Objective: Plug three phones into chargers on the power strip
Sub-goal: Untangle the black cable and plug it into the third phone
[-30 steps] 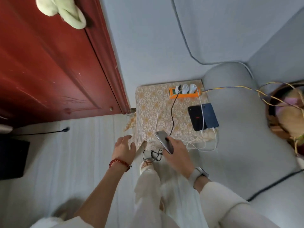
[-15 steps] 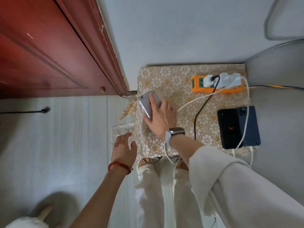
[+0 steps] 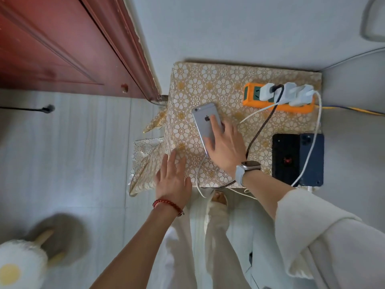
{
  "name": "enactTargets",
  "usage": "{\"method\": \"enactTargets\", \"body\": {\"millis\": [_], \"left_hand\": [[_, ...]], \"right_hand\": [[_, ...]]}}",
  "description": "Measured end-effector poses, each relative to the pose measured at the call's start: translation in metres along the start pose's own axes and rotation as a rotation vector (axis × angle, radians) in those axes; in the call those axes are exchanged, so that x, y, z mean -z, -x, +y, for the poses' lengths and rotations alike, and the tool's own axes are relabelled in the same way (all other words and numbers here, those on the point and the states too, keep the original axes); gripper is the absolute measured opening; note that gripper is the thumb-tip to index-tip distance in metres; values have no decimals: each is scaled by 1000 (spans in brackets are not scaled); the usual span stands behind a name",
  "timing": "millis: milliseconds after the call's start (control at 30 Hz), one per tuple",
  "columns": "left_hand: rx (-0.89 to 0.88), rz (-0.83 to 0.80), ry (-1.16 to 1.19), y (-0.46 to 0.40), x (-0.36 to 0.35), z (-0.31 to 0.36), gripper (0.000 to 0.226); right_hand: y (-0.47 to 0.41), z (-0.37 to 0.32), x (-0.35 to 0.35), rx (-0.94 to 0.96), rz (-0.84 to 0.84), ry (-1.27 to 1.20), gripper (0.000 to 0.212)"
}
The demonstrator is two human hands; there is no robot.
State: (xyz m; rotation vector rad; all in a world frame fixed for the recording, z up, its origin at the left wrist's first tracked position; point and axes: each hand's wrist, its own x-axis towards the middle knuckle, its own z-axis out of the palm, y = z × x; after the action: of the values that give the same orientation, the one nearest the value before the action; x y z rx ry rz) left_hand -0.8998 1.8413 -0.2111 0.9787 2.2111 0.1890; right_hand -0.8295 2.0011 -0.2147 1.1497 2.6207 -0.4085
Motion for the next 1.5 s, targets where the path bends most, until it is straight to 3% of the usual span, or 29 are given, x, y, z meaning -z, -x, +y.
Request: {"method": "enactTargets", "body": {"millis": [133, 333, 467, 567, 633, 700, 767, 867, 933, 1000, 1100, 1233, 1333, 1433, 1500], "left_hand": [[-42, 7, -9, 15, -18, 12, 52], [48, 65, -31, 24, -40, 37, 53], [50, 116, 26, 18, -45, 57, 32], [-20, 63, 36, 22, -51, 68, 26], [-15, 58, 81, 28, -54, 71, 29], [8, 64, 154, 34, -55, 71, 34], [0, 45, 204, 39, -57, 71, 36], [-10, -4, 284, 44, -62, 75, 32], [-33, 6, 334, 45, -63, 81, 29], [-28, 68, 370, 41, -64, 88, 29], [-5, 113, 449, 29, -63, 100, 30], [-99, -68, 466, 14, -69, 120, 39], [-82, -255, 414, 10, -76, 136, 47], [20, -182, 439, 12, -69, 145, 27], [136, -127, 640, 16, -51, 145, 17]], "right_hand": [[28, 22, 8, 142, -85, 76, 53], [44, 52, 17, 333, -135, 173, 20], [42, 64, 18, 319, -152, 167, 20], [53, 72, 25, 463, -153, 137, 24], [70, 77, 33, 539, -38, 12, 24], [86, 83, 39, 480, 178, -183, 20], [98, 90, 44, 258, 331, -393, 16], [102, 94, 46, -14, 402, -541, 15], [99, 93, 45, -118, 339, -517, 17], [97, 92, 41, -147, 142, -320, 18], [104, 105, 31, 77, -152, 117, 20], [127, 142, 28, 347, -410, 319, 24], [140, 172, 34, 413, -493, 396, 24], [140, 185, 41, 299, -505, 290, 27], [139, 179, 43, 203, -396, 108, 33]]}}
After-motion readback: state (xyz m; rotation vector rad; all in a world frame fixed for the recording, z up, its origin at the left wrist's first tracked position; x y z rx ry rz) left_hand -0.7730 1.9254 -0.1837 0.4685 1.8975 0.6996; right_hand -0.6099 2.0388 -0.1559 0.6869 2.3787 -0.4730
